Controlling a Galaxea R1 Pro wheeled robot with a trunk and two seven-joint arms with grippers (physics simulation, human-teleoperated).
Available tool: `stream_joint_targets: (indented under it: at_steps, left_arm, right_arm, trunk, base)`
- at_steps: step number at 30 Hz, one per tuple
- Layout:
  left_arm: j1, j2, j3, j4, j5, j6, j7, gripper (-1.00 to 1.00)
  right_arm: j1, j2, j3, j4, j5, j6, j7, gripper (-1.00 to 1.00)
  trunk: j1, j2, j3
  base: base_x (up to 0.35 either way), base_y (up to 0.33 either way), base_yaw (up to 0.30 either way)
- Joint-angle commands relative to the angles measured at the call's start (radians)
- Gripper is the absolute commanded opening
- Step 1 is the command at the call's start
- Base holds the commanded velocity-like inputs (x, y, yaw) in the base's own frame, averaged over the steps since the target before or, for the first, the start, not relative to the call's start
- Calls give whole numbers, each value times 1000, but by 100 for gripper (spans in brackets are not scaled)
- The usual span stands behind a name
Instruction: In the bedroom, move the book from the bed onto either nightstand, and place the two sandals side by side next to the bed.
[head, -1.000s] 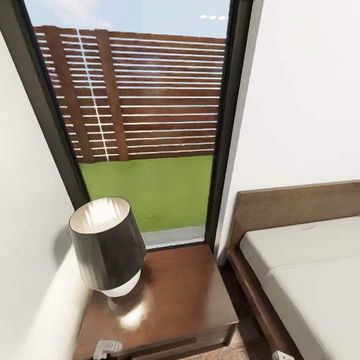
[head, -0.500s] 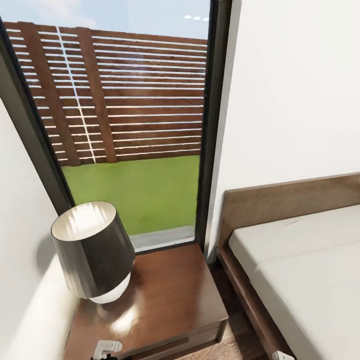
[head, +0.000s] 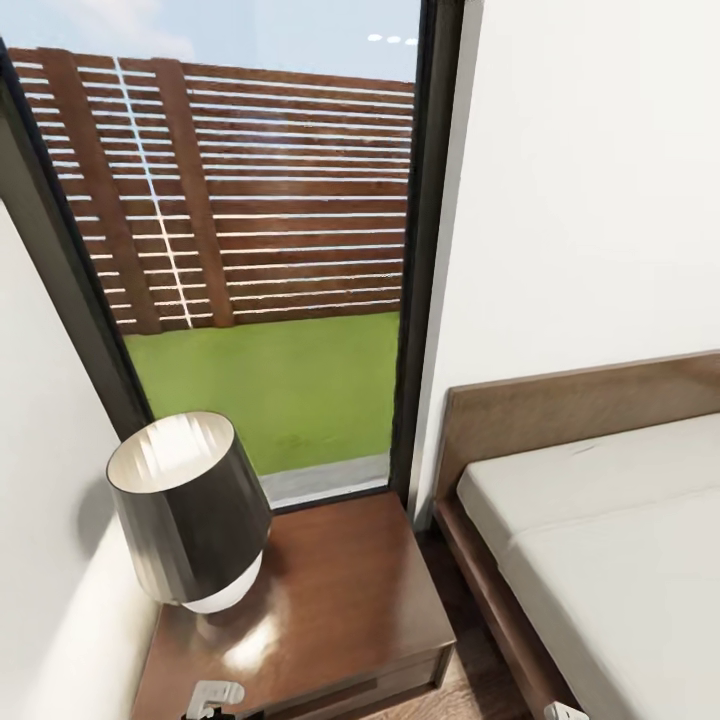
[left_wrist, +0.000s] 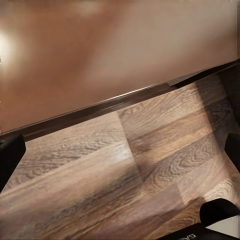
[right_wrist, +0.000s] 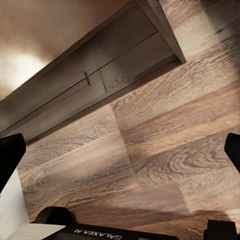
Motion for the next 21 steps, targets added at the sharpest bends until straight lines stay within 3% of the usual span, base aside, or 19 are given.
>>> stream_joint_targets:
  at_steps: [1, 21]
  left_arm:
    - [-1, 0, 5, 1, 2, 0, -5, 100]
    - [-1, 0, 5, 1, 2, 0, -5, 100]
  right_arm:
    - [0, 0, -9, -1, 10, 2, 4, 100]
    - [0, 0, -9, -1, 9, 2, 4, 100]
  trunk:
    - [-4, 7, 2]
    - [-81, 147, 65]
  base:
    - [0, 0, 0]
    - [0, 0, 0]
